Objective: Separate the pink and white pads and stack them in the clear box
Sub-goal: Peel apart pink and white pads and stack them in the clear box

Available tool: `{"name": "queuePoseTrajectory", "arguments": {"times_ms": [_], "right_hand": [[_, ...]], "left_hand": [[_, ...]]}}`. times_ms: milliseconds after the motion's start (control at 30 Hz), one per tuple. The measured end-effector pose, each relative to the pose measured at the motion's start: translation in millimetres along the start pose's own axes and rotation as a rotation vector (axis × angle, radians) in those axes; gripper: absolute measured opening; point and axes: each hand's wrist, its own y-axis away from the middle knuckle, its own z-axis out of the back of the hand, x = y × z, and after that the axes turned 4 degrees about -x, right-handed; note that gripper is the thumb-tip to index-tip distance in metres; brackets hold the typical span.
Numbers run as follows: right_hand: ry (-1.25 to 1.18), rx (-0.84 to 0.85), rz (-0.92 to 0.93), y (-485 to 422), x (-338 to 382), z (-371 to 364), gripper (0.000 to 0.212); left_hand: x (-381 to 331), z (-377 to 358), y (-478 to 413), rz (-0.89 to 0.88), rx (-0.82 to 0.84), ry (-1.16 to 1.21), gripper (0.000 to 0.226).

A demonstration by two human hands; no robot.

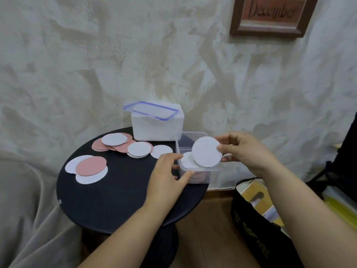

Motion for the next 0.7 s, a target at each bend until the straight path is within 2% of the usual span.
{"name": "queuePoseTrajectory", "arguments": {"times_ms": [200, 433, 700], "right_hand": [[0.083, 0.050, 0.029, -11, -2, -15, 0.018], [0.326, 0.125, 0.046, -20, 4, -22, 0.017], [0.475, 0.143, 0.038, -27, 3, -26, 0.018]], "left_hand": [[8, -2, 1, -0.009, -0.019, 0.015, 0.041], [10, -3, 2, 0.053, -0.009, 0.050, 0.042], [8, -2, 2, 0.031, -0.009, 0.054, 0.048]]}}
